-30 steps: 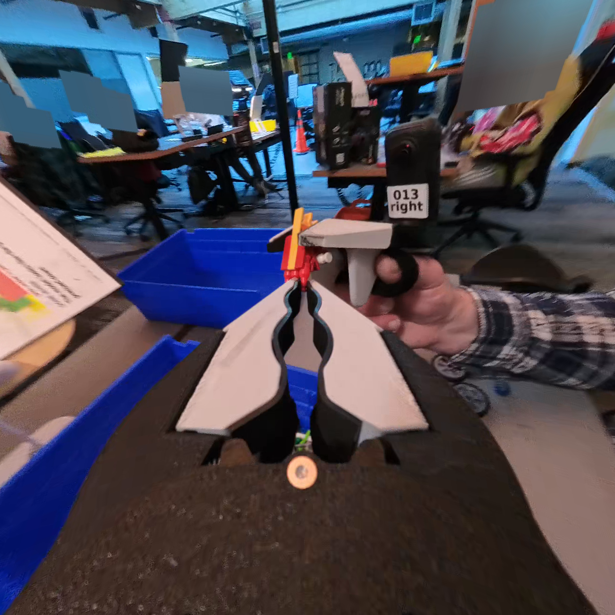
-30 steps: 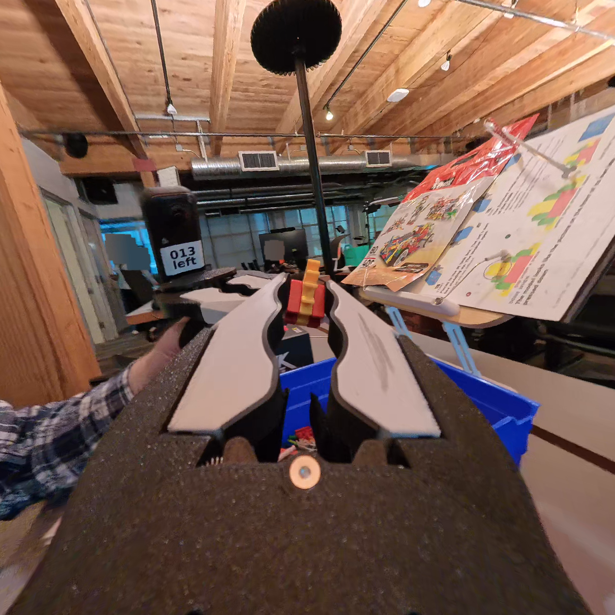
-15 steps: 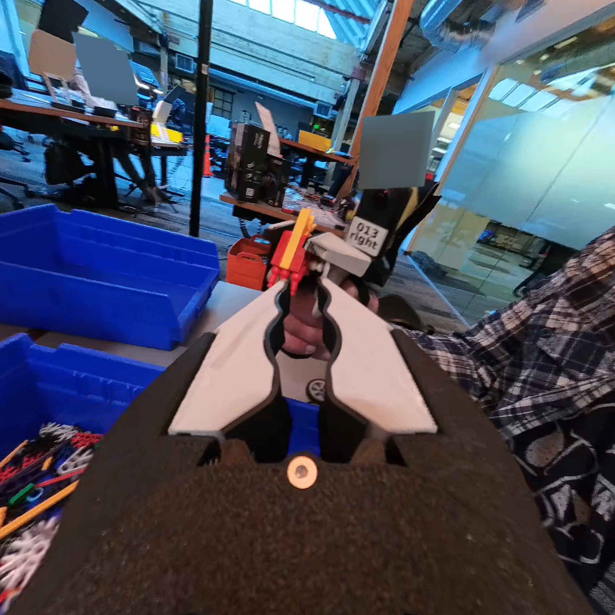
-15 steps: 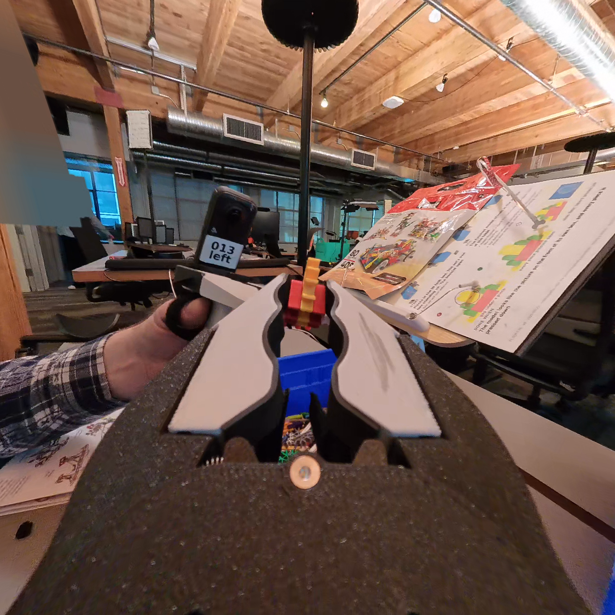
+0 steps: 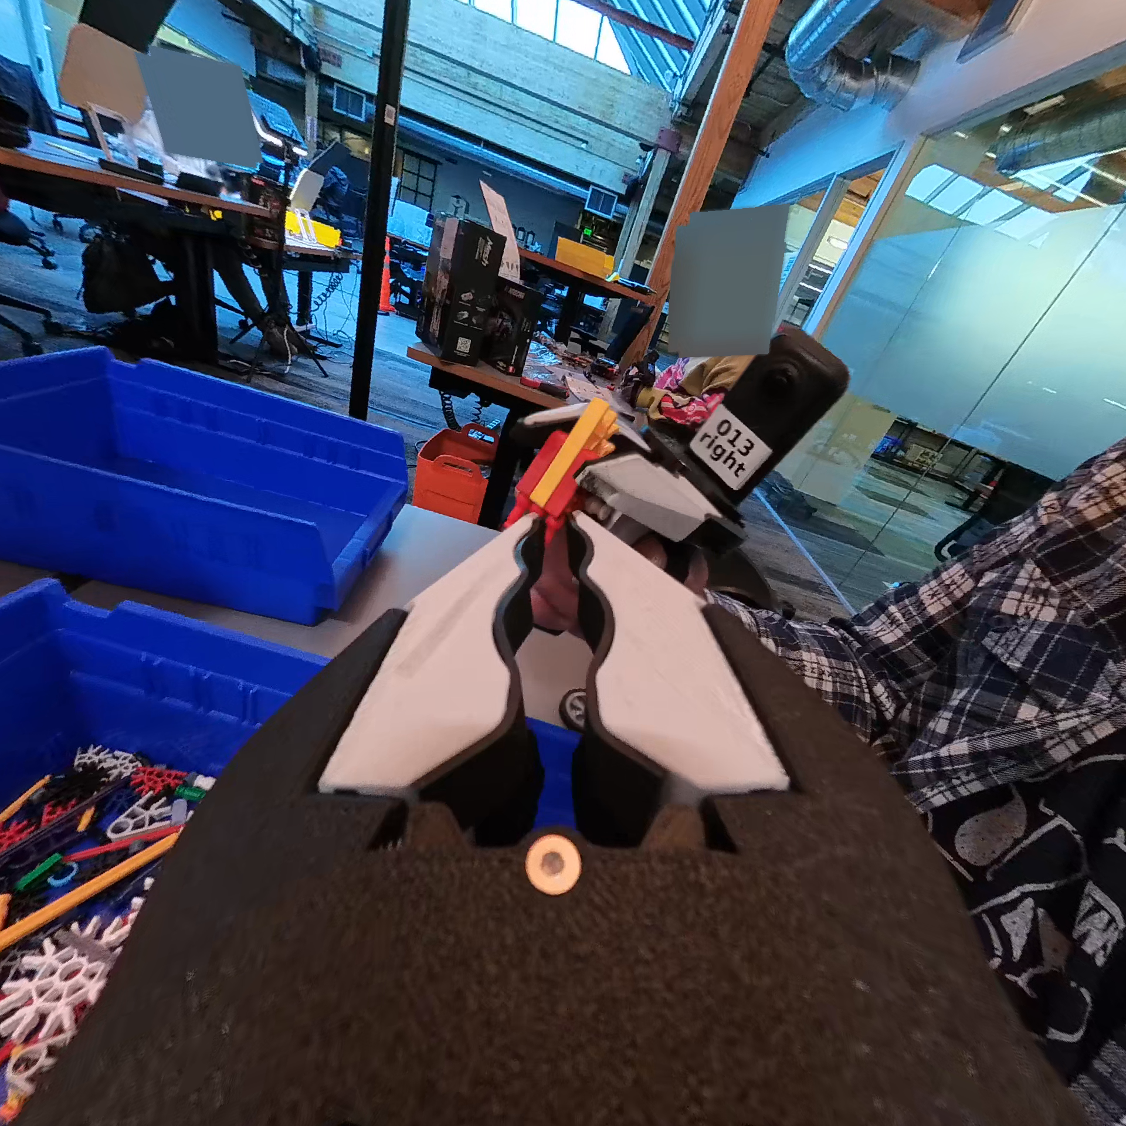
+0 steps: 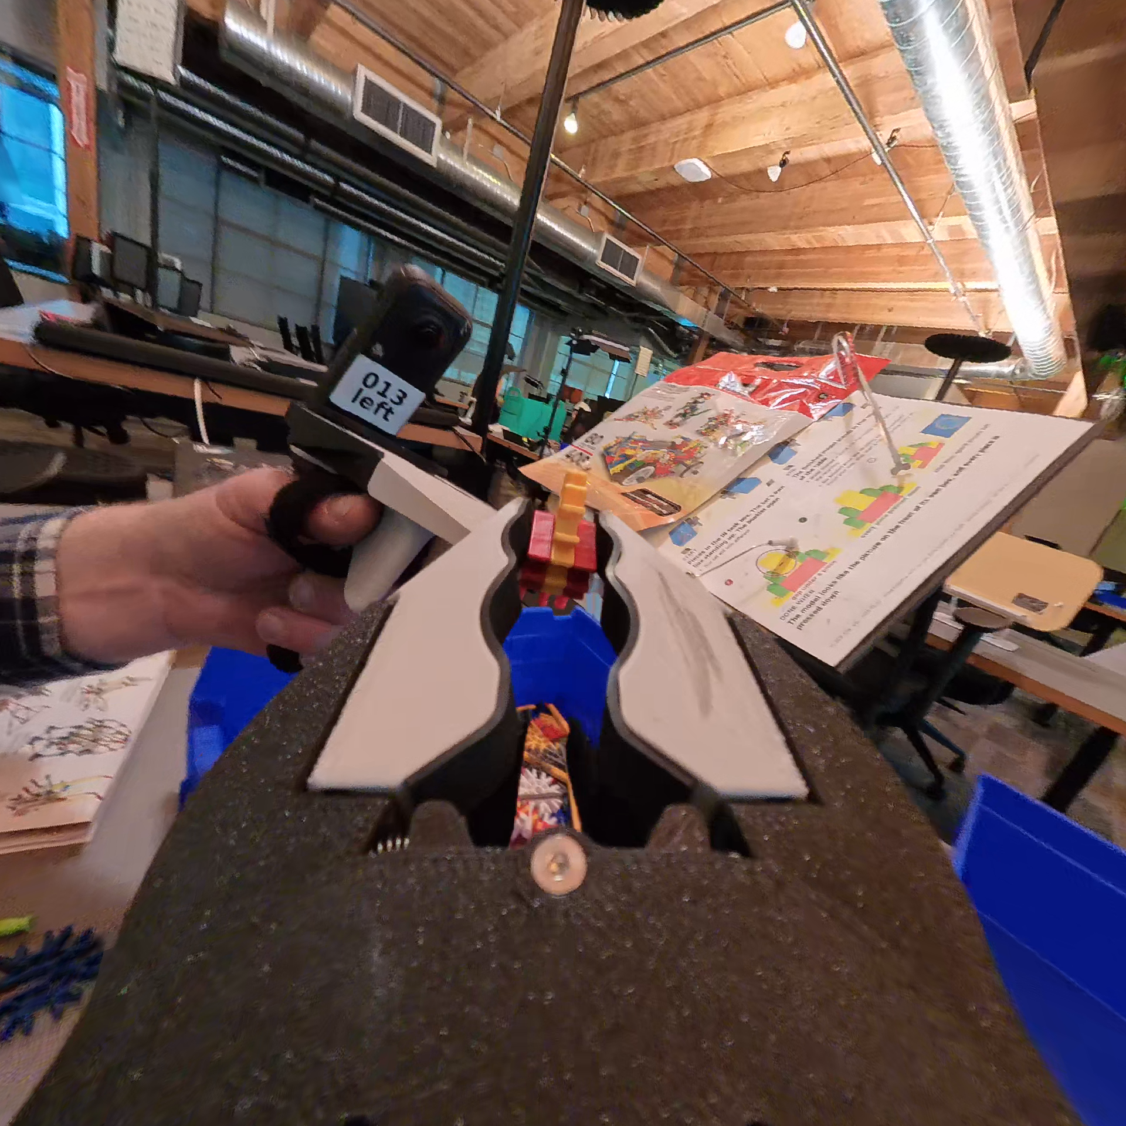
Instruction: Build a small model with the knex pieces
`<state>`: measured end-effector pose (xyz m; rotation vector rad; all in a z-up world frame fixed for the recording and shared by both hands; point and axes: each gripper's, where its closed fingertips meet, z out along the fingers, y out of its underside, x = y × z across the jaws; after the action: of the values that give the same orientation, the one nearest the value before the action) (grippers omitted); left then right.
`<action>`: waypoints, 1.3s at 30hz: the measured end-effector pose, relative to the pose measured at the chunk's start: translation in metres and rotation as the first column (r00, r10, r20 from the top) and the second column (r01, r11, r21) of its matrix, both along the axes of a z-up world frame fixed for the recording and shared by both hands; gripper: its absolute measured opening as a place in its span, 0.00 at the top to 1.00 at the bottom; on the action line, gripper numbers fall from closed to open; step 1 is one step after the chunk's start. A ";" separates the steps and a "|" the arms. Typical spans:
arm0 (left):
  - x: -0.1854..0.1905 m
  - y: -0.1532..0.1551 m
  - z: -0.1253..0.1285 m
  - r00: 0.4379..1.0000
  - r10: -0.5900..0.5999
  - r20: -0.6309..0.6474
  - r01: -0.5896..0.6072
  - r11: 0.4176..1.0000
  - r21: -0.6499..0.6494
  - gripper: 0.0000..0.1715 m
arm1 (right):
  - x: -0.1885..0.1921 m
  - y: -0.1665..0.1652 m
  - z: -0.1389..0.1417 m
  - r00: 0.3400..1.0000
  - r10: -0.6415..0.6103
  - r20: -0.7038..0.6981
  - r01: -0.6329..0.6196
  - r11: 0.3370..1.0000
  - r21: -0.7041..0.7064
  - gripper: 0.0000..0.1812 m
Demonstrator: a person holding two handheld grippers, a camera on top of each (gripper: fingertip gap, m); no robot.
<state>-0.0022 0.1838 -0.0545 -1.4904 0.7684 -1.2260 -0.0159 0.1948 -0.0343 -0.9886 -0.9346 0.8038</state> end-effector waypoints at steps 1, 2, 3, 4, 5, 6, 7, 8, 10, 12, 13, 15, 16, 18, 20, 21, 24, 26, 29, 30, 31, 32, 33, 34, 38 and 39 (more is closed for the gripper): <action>0.000 0.001 -0.002 1.000 0.002 -0.005 -0.002 1.000 -0.008 0.99 | -0.001 0.001 -0.002 1.000 -0.021 0.018 0.021 1.000 0.017 0.89; -0.001 0.002 -0.003 1.000 0.000 -0.005 0.000 1.000 -0.013 0.99 | -0.002 0.002 -0.003 0.999 -0.037 0.033 0.036 0.999 0.033 0.89; -0.002 0.003 -0.003 1.000 0.003 -0.008 -0.004 1.000 -0.019 0.99 | -0.003 0.002 -0.004 0.997 -0.055 0.045 0.053 0.997 0.049 0.90; -0.002 0.004 -0.005 1.000 0.009 -0.017 -0.009 1.000 -0.021 0.99 | -0.004 0.003 -0.006 0.995 -0.077 0.060 0.073 0.995 0.069 0.89; -0.003 0.004 -0.006 1.000 0.006 -0.017 -0.006 1.000 -0.026 0.99 | -0.005 0.003 -0.007 0.993 -0.092 0.070 0.086 0.993 0.082 0.89; -0.003 0.005 -0.007 1.000 0.005 -0.014 -0.005 0.999 -0.034 0.99 | -0.005 0.004 -0.008 0.991 -0.107 0.077 0.099 0.991 0.094 0.89; -0.004 0.006 -0.008 1.000 0.006 -0.015 -0.006 0.999 -0.035 0.99 | -0.006 0.005 -0.009 0.988 -0.126 0.085 0.116 0.987 0.110 0.89; -0.004 0.006 -0.009 1.000 0.004 -0.015 -0.004 0.999 -0.039 0.99 | -0.006 0.005 -0.010 0.984 -0.149 0.097 0.135 0.982 0.133 0.89; -0.006 0.009 -0.012 1.000 0.014 -0.021 -0.015 0.999 -0.047 0.99 | -0.008 0.007 -0.013 0.973 -0.197 0.119 0.175 0.969 0.177 0.89; -0.007 0.013 -0.016 0.999 0.027 -0.027 -0.028 0.998 -0.059 1.00 | -0.010 0.008 -0.015 0.953 -0.268 0.142 0.228 0.941 0.249 0.89; -0.008 0.013 -0.017 1.000 0.019 -0.012 -0.020 0.997 -0.079 1.00 | -0.011 0.009 -0.016 0.941 -0.303 0.149 0.253 0.926 0.281 0.89; -0.007 0.014 -0.021 1.000 0.006 -0.009 -0.007 0.995 -0.100 1.00 | -0.013 0.010 -0.018 0.940 -0.307 0.151 0.258 0.926 0.276 0.89; -0.007 0.015 -0.021 1.000 0.014 -0.021 -0.016 0.995 -0.097 1.00 | -0.012 0.011 -0.018 0.949 -0.281 0.142 0.242 0.940 0.238 0.89; -0.008 0.016 -0.025 0.998 0.019 -0.056 -0.023 0.996 -0.087 1.00 | -0.013 0.013 -0.021 0.963 -0.231 0.137 0.206 0.963 0.171 0.89; -0.011 0.017 -0.024 0.999 0.014 -0.049 -0.018 0.996 -0.088 1.00 | -0.013 0.017 -0.023 0.996 -0.068 0.055 0.072 0.995 -0.069 0.89; -0.012 0.018 -0.021 0.998 0.032 -0.057 -0.035 0.998 -0.061 1.00 | -0.009 0.022 -0.023 1.000 -0.011 -0.009 0.009 0.984 -0.176 0.90; -0.015 0.020 -0.020 0.985 0.107 -0.138 -0.099 0.993 0.063 1.00 | 0.000 0.032 -0.019 0.979 0.104 -0.176 -0.167 0.903 -0.396 0.90; -0.013 0.019 -0.018 0.962 0.175 -0.211 -0.130 0.969 0.212 0.96 | 0.003 0.038 -0.021 0.957 0.147 -0.251 -0.259 0.826 -0.501 0.90; -0.014 0.030 -0.032 0.846 0.362 -0.391 -0.186 0.888 0.421 0.87 | 0.004 0.043 -0.025 0.924 0.181 -0.337 -0.358 0.717 -0.598 0.90; -0.012 0.030 -0.033 0.813 0.412 -0.411 -0.179 0.849 0.497 0.86 | 0.003 0.042 -0.025 0.919 0.194 -0.342 -0.375 0.697 -0.612 0.90; -0.011 0.032 -0.034 0.772 0.465 -0.432 -0.175 0.810 0.559 0.85 | 0.001 0.040 -0.026 0.917 0.203 -0.344 -0.384 0.680 -0.625 0.90; -0.011 0.034 -0.035 0.725 0.520 -0.452 -0.169 0.770 0.615 0.81 | -0.002 0.039 -0.028 0.919 0.210 -0.335 -0.385 0.663 -0.642 0.90; -0.011 0.035 -0.034 0.683 0.578 -0.446 -0.155 0.712 0.685 0.81 | -0.004 0.039 -0.032 0.921 0.213 -0.325 -0.382 0.650 -0.657 0.90; -0.011 0.035 -0.032 0.644 0.629 -0.435 -0.127 0.649 0.751 0.82 | -0.005 0.040 -0.034 0.921 0.211 -0.327 -0.384 0.634 -0.671 0.90; -0.012 0.037 -0.041 0.487 0.741 -0.462 0.021 0.519 0.855 0.82 | -0.009 0.041 -0.045 0.924 0.223 -0.312 -0.383 0.569 -0.728 0.90; -0.013 0.039 -0.043 0.450 0.760 -0.468 0.050 0.502 0.863 0.81 | -0.011 0.041 -0.049 0.930 0.226 -0.291 -0.369 0.561 -0.741 0.90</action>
<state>-0.0148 0.2227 -0.0977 -1.2550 1.2451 0.4087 -0.0270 0.2358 -0.0836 -1.5146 -0.5810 1.6632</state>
